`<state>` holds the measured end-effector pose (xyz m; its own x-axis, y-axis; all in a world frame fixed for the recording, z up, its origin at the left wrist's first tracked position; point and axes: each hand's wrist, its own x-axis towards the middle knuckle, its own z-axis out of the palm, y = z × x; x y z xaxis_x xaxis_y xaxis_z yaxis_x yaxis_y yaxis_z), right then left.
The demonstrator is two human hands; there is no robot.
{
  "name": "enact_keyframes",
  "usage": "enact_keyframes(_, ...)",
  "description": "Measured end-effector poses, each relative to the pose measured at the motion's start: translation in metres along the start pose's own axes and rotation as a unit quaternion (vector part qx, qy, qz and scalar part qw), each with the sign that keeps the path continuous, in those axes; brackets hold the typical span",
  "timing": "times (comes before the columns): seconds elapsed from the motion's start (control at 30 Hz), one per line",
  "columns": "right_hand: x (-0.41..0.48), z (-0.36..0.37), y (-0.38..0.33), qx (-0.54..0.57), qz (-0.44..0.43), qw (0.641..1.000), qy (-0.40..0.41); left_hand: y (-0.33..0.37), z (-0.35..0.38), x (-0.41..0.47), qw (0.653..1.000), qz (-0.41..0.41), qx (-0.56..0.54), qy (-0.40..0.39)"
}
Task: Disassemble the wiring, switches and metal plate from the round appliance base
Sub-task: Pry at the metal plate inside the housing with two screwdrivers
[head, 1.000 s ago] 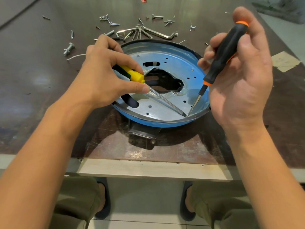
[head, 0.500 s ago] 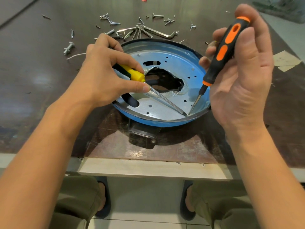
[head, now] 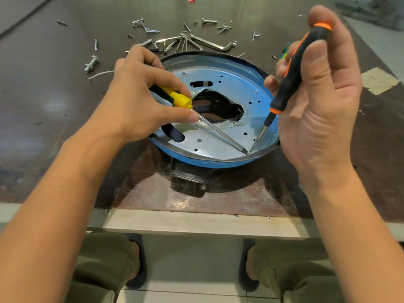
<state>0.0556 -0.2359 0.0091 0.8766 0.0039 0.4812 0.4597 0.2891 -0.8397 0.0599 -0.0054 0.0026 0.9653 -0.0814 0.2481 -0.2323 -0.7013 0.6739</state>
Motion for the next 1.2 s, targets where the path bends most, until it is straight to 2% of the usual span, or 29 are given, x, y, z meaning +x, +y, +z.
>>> enact_keyframes(0.2, -0.0015, -0.0022, -0.0015, 0.027, 0.013, 1.000, -0.001, -0.0001, -0.0005, 0.0001, 1.000, 0.003, -0.001, 0.001)
enact_keyframes(0.37, 0.0000, -0.0016, 0.0004, -0.008, 0.005, 1.000, -0.008, -0.0005, -0.0003, 0.0003, 1.000, 0.003, -0.001, 0.000)
enact_keyframes(0.57, -0.0002, -0.0027, -0.0007, 0.031, 0.025, 0.999, 0.001, -0.0011, 0.0003, 0.0004, 1.000, 0.002, 0.001, 0.002)
enact_keyframes(0.73, 0.0003, -0.0015, -0.0002, 0.001, 0.009, 1.000, -0.012, -0.0014, -0.0001, 0.0002, 1.000, 0.002, 0.000, 0.000)
enact_keyframes(0.9, -0.0016, -0.0020, -0.0032, 0.031, 0.022, 0.999, -0.003, -0.0009, 0.0005, 0.0000, 1.000, 0.001, 0.001, 0.001)
enact_keyframes(1.1, 0.0002, -0.0010, -0.0012, -0.004, 0.010, 1.000, -0.016, -0.0005, -0.0001, -0.0001, 1.000, 0.003, 0.002, 0.000)
enact_keyframes(1.2, -0.0009, -0.0037, -0.0012, 0.015, 0.028, 0.999, -0.014, -0.0006, 0.0001, -0.0001, 1.000, 0.003, 0.001, -0.001)
